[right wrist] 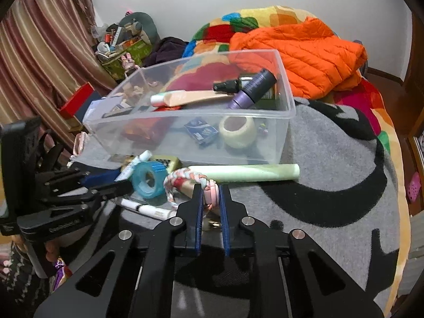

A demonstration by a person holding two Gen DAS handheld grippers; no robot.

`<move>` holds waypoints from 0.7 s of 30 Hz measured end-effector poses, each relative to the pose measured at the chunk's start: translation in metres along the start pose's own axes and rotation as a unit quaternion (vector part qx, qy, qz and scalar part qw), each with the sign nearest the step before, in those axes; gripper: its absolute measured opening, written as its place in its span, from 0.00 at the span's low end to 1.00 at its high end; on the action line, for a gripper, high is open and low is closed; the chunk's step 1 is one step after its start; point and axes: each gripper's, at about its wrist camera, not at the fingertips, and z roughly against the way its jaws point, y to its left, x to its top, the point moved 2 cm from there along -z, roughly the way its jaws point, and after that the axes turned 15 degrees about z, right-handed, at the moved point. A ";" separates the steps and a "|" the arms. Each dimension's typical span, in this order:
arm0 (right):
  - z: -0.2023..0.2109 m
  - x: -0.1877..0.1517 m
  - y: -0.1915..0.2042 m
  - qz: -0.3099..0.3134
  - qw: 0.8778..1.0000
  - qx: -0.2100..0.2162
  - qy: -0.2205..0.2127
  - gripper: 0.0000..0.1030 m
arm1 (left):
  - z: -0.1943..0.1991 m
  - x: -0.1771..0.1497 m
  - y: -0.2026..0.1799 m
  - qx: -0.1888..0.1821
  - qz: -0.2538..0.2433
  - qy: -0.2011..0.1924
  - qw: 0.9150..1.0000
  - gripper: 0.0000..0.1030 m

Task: Organize objects
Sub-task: 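Grasp the white ointment tube with the left tool while the right tool grasps the pink hair tie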

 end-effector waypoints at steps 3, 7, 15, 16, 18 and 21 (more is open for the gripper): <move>0.010 0.003 0.004 0.003 1.000 0.004 -0.012 0.10 | 0.007 -0.008 0.002 0.006 0.001 -0.007 1.000 0.18; 0.023 0.009 0.010 0.008 1.000 0.006 -0.030 0.10 | 0.016 -0.016 0.009 0.005 0.014 -0.011 1.000 0.18; 0.045 0.021 0.016 0.014 0.998 0.008 -0.061 0.10 | 0.045 -0.024 0.020 0.002 0.035 -0.040 0.999 0.17; 0.047 0.023 0.017 0.014 0.998 0.007 -0.064 0.10 | 0.049 -0.024 0.020 0.001 0.035 -0.044 0.998 0.17; 0.051 0.026 0.016 0.013 0.997 0.006 -0.069 0.10 | 0.056 -0.024 0.018 0.001 0.033 -0.052 0.998 0.17; 0.056 0.029 0.015 0.012 0.997 0.008 -0.078 0.10 | 0.068 -0.022 0.017 -0.003 0.034 -0.064 0.997 0.17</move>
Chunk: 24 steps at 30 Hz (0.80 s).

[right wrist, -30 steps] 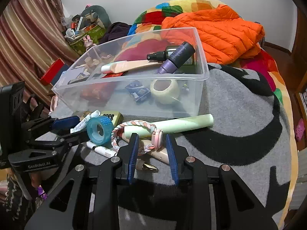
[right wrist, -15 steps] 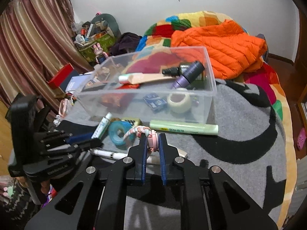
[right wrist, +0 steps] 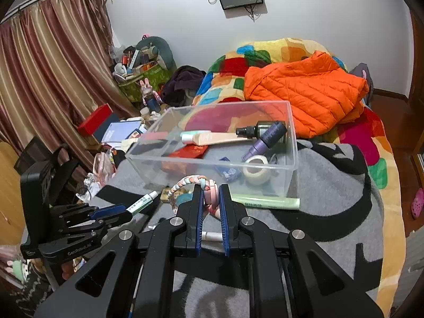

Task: Organize objects
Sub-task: 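Grasp the white ointment tube with the left tool while the right tool grasps the pink hair tie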

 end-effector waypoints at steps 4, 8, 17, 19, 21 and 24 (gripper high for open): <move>0.006 0.008 -0.002 0.002 1.000 -0.007 -0.013 0.10 | 0.015 0.005 -0.004 -0.004 -0.003 -0.019 1.000 0.17; 0.009 0.017 -0.007 -0.005 1.000 -0.011 -0.024 0.10 | 0.027 0.017 -0.008 -0.014 -0.003 -0.037 0.999 0.17; -0.005 0.042 -0.021 -0.011 0.999 -0.025 -0.028 0.10 | 0.030 0.056 -0.017 -0.021 -0.005 -0.070 0.997 0.17; -0.013 0.045 -0.025 -0.013 0.999 -0.027 -0.022 0.10 | 0.024 0.065 -0.019 -0.024 -0.005 -0.067 0.997 0.17; -0.023 0.047 -0.030 -0.013 0.999 -0.034 -0.012 0.10 | 0.015 0.074 -0.020 -0.021 -0.008 -0.062 0.998 0.17; -0.038 0.047 -0.035 -0.013 0.999 -0.041 0.004 0.10 | 0.002 0.086 -0.020 -0.021 -0.007 -0.050 0.999 0.17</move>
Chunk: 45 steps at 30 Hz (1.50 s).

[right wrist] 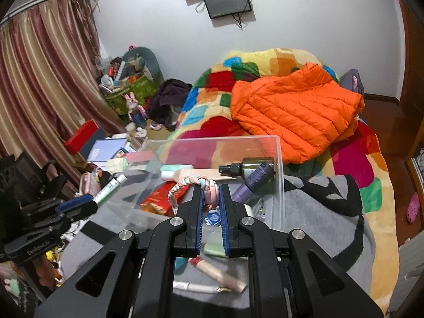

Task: Organize objects
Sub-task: 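Grasp the white ointment tube with the left tool while the right tool grasps the pink hair tie, then lower the ointment tube and hair tie into the box and open both tools, then grasp the white pen with the left tool while the right tool grasps the red-capped cream tube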

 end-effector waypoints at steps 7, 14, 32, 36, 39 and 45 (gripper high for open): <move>-0.039 -0.008 -0.006 0.006 0.999 0.003 0.053 0.10 | -0.042 0.010 0.005 0.004 0.021 0.042 0.999 0.17; -0.039 -0.017 -0.003 0.025 0.997 0.025 0.073 0.14 | -0.045 0.006 -0.002 0.011 0.010 0.035 0.999 0.18; 0.017 -0.038 0.008 0.049 0.997 0.033 0.039 0.31 | -0.013 -0.040 -0.032 -0.032 -0.032 0.055 0.997 0.35; 0.002 -0.059 0.013 0.067 0.994 0.038 0.073 0.31 | -0.029 -0.068 -0.039 -0.039 -0.057 0.097 0.993 0.48; -0.018 -0.072 0.019 0.077 0.990 0.055 0.108 0.31 | -0.042 -0.086 -0.045 -0.049 -0.080 0.129 0.987 0.54; -0.050 -0.079 0.028 0.114 0.982 0.050 0.143 0.31 | -0.075 -0.098 -0.045 -0.026 -0.089 0.159 0.983 0.54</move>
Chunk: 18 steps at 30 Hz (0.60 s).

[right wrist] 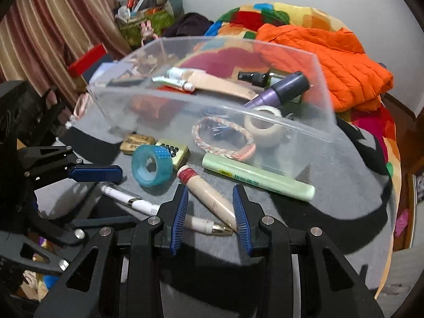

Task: Organize objects
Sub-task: 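Grasp the white pen with the left tool while the right tool grasps the red-capped cream tube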

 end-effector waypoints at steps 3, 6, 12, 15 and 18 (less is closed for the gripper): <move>-0.007 0.000 -0.001 0.009 1.000 -0.006 0.012 0.31 | 0.001 -0.001 -0.002 -0.007 -0.001 -0.005 1.000 0.50; -0.004 -0.006 -0.001 0.018 1.000 -0.014 0.012 0.24 | 0.006 -0.008 -0.002 -0.022 -0.004 0.002 1.000 0.32; 0.021 -0.032 -0.013 -0.005 0.999 -0.034 0.008 0.13 | 0.020 -0.030 -0.002 -0.027 -0.002 0.008 1.000 0.19; 0.035 -0.050 -0.020 -0.030 0.999 -0.034 0.005 0.14 | 0.025 -0.040 -0.009 -0.025 -0.016 0.016 0.999 0.19; 0.048 -0.067 -0.023 -0.051 0.998 -0.029 0.000 0.13 | 0.022 -0.041 -0.017 -0.012 -0.033 0.017 0.999 0.19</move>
